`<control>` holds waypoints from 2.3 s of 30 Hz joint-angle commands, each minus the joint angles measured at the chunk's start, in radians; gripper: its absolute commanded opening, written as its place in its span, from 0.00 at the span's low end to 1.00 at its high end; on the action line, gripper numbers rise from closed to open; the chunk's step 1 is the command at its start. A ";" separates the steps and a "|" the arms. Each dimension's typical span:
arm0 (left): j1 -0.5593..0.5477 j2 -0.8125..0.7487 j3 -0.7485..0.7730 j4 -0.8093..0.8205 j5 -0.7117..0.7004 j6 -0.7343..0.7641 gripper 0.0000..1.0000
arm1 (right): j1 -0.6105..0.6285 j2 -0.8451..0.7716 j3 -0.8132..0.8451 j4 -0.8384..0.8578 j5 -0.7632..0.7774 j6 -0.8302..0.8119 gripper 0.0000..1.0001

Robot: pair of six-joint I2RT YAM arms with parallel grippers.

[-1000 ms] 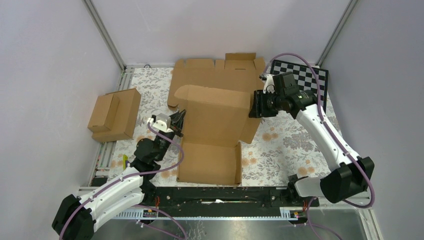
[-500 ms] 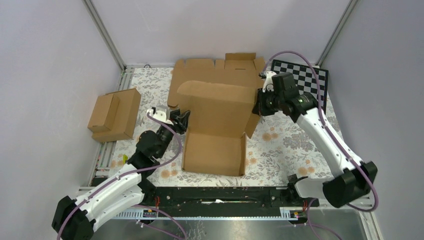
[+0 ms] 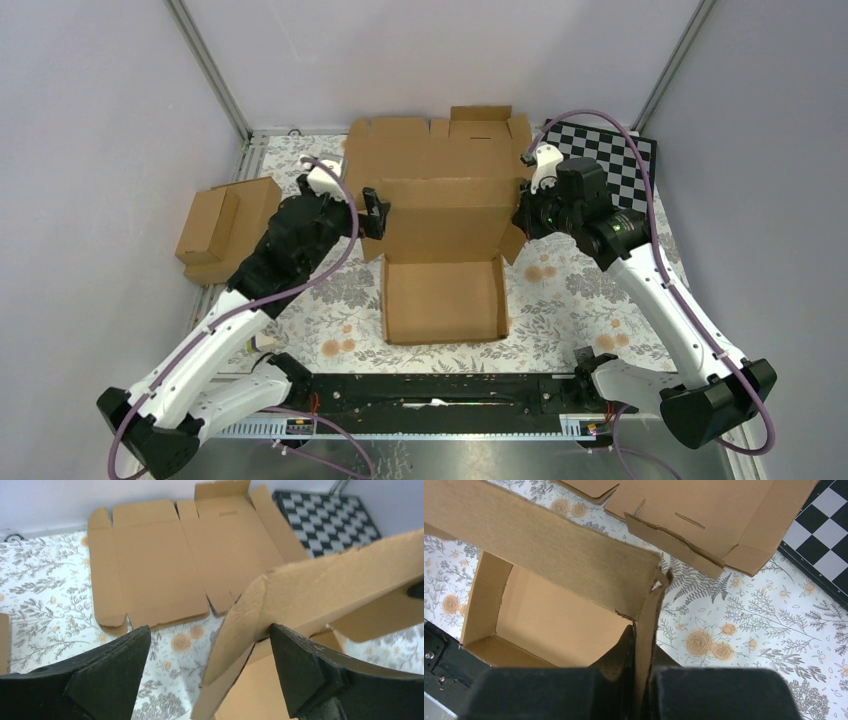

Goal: Fold the paper box

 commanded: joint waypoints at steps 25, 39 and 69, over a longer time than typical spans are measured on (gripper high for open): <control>0.051 0.255 0.237 -0.155 -0.027 -0.239 0.11 | 0.181 0.140 0.140 0.193 0.379 0.383 0.00; 0.020 -0.054 -0.454 0.463 -0.166 -0.477 0.00 | 0.376 -0.002 -0.360 0.672 0.633 0.513 0.00; -0.042 -0.306 -0.553 0.186 -0.012 -0.274 0.16 | 0.435 -0.354 -0.364 0.289 0.173 0.165 0.99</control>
